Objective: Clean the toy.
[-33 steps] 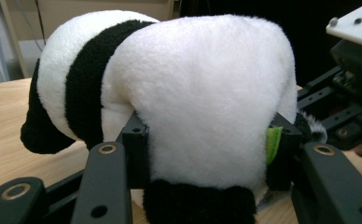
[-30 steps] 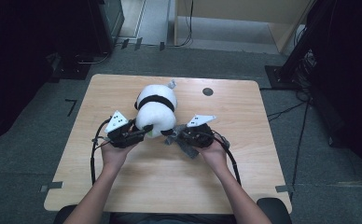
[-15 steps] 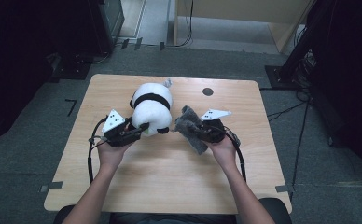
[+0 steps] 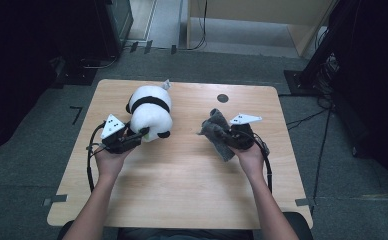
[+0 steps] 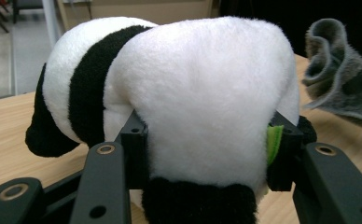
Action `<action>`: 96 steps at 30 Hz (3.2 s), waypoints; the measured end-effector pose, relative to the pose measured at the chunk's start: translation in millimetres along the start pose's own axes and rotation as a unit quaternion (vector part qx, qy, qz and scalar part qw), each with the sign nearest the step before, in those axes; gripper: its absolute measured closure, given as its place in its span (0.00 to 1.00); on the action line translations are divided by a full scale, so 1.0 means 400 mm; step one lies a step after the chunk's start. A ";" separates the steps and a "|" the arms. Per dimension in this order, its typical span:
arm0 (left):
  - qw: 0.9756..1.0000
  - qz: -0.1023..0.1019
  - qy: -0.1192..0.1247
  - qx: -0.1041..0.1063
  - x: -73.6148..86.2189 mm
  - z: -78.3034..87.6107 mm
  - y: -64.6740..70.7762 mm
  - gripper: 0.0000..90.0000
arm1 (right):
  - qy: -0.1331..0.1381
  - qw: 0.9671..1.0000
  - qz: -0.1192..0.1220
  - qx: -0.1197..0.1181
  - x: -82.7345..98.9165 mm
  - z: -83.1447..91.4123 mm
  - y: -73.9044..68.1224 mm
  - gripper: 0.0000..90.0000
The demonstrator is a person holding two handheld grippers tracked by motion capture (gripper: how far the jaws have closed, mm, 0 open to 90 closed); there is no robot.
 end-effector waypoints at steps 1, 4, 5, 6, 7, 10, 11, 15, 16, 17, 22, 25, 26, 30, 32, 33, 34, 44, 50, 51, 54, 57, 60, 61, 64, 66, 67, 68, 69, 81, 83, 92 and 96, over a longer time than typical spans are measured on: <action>1.000 0.003 -0.003 -0.004 0.003 -0.001 -0.009 0.52 | 0.001 1.000 -0.004 0.003 0.003 0.003 0.008 0.87; 1.000 0.015 -0.013 -0.012 0.013 -0.005 -0.032 0.52 | 0.000 1.000 -0.016 0.012 0.014 0.013 0.032 0.87; 1.000 0.020 -0.011 -0.012 0.016 -0.006 -0.039 0.52 | 0.000 1.000 -0.021 0.014 0.017 0.015 0.037 0.86; 1.000 0.022 -0.011 -0.014 0.018 -0.006 -0.046 0.52 | 0.002 1.000 -0.026 0.018 0.021 0.018 0.045 0.86; 1.000 0.021 -0.011 -0.018 0.022 -0.007 -0.053 0.52 | 0.004 0.999 -0.028 0.023 0.025 0.021 0.053 0.86; 0.999 0.015 -0.018 -0.027 0.035 -0.016 -0.066 0.52 | 0.014 0.999 -0.043 0.026 0.039 0.023 0.080 0.86; 0.999 0.018 -0.020 -0.026 0.039 -0.019 -0.072 0.52 | 0.011 0.998 -0.047 0.030 0.044 0.021 0.088 0.86; 0.999 0.025 -0.030 -0.032 0.057 -0.030 -0.092 0.51 | 0.000 0.997 -0.054 0.051 0.060 0.013 0.116 0.85; 0.999 0.025 -0.033 -0.033 0.062 -0.034 -0.097 0.51 | -0.003 0.997 -0.057 0.056 0.064 0.010 0.122 0.85; 0.998 0.027 -0.038 -0.033 0.068 -0.039 -0.102 0.50 | -0.006 0.997 -0.060 0.057 0.068 0.006 0.128 0.85; 0.998 0.026 -0.051 -0.026 0.087 -0.056 -0.112 0.47 | -0.019 0.995 -0.063 0.069 0.082 -0.010 0.146 0.84; 0.998 0.023 -0.060 -0.021 0.095 -0.064 -0.111 0.43 | -0.027 0.995 -0.064 0.073 0.089 -0.020 0.155 0.82; 0.998 0.025 -0.062 -0.019 0.095 -0.065 -0.111 0.41 | -0.027 0.995 -0.066 0.074 0.091 -0.022 0.158 0.82; 0.997 0.020 -0.070 -0.015 0.103 -0.070 -0.114 0.33 | -0.027 0.994 -0.072 0.073 0.098 -0.024 0.169 0.78; 0.997 0.019 -0.073 -0.016 0.104 -0.071 -0.113 0.29 | -0.030 0.994 -0.075 0.072 0.101 -0.026 0.176 0.75; 0.997 0.019 -0.073 -0.016 0.104 -0.070 -0.113 0.28 | -0.029 0.994 -0.078 0.072 0.103 -0.026 0.178 0.73; 0.997 0.020 -0.073 -0.014 0.104 -0.070 -0.113 0.26 | -0.028 0.994 -0.081 0.072 0.103 -0.026 0.180 0.72; 0.995 0.022 -0.089 -0.036 0.098 -0.075 -0.095 0.21 | -0.047 0.990 -0.086 0.098 0.098 -0.024 0.184 0.46; 0.994 0.021 -0.102 -0.030 0.097 -0.070 -0.096 0.19 | -0.047 0.990 -0.088 0.098 0.093 -0.021 0.177 0.41; 0.994 0.023 -0.104 -0.031 0.096 -0.069 -0.096 0.18 | -0.046 0.990 -0.088 0.096 0.091 -0.020 0.174 0.40; 0.992 0.036 -0.118 -0.022 0.091 -0.068 -0.094 0.12 | -0.037 0.992 -0.088 0.085 0.085 -0.018 0.165 0.36; 0.991 0.039 -0.125 -0.016 0.085 -0.063 -0.090 0.09 | -0.036 0.992 -0.087 0.086 0.080 -0.018 0.157 0.33; 0.991 0.037 -0.125 -0.019 0.080 -0.057 -0.088 0.09 | -0.033 0.992 -0.086 0.089 0.074 -0.014 0.147 0.31; 0.991 0.036 -0.124 -0.019 0.077 -0.054 -0.087 0.09 | -0.031 0.992 -0.085 0.089 0.072 -0.012 0.145 0.31; 0.993 0.027 -0.115 -0.025 0.070 -0.044 -0.085 0.09 | -0.017 0.992 -0.085 0.086 0.064 0.000 0.135 0.30; 0.993 0.027 -0.114 -0.024 0.068 -0.038 -0.087 0.09 | -0.011 0.993 -0.084 0.082 0.059 0.005 0.129 0.29; 0.993 0.030 -0.115 -0.020 0.068 -0.036 -0.089 0.10 | -0.010 0.993 -0.084 0.081 0.058 0.006 0.127 0.29; 0.993 0.030 -0.115 -0.019 0.068 -0.033 -0.090 0.10 | -0.008 0.993 -0.084 0.077 0.056 0.007 0.124 0.29; 0.993 0.031 -0.113 -0.017 0.066 -0.028 -0.091 0.10 | -0.007 0.994 -0.085 0.073 0.055 0.007 0.120 0.29; 0.997 0.011 -0.070 0.013 0.005 0.014 -0.031 0.10 | -0.009 0.997 -0.058 0.049 0.036 0.011 0.059 0.28; 0.997 0.004 -0.068 0.021 0.000 0.011 -0.016 0.10 | -0.009 0.998 -0.050 0.043 0.034 0.010 0.048 0.27; 0.996 -0.018 -0.073 0.056 -0.006 -0.012 0.062 0.10 | -0.012 1.000 -0.025 0.014 0.037 0.000 -0.007 0.27; 0.994 -0.014 -0.076 0.073 0.000 -0.024 0.088 0.10 | -0.016 1.000 -0.011 0.001 0.040 -0.014 -0.034 0.27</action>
Point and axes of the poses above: each handheld gripper's, and its own axes: z roughly backward along the jaws, x roughly out of its underside, y roughly to its right, the point moved 1 cm from there along -z, roughly forward along the jaws, and after that the axes turned 9 degrees about -x, right-handed, at the moved point
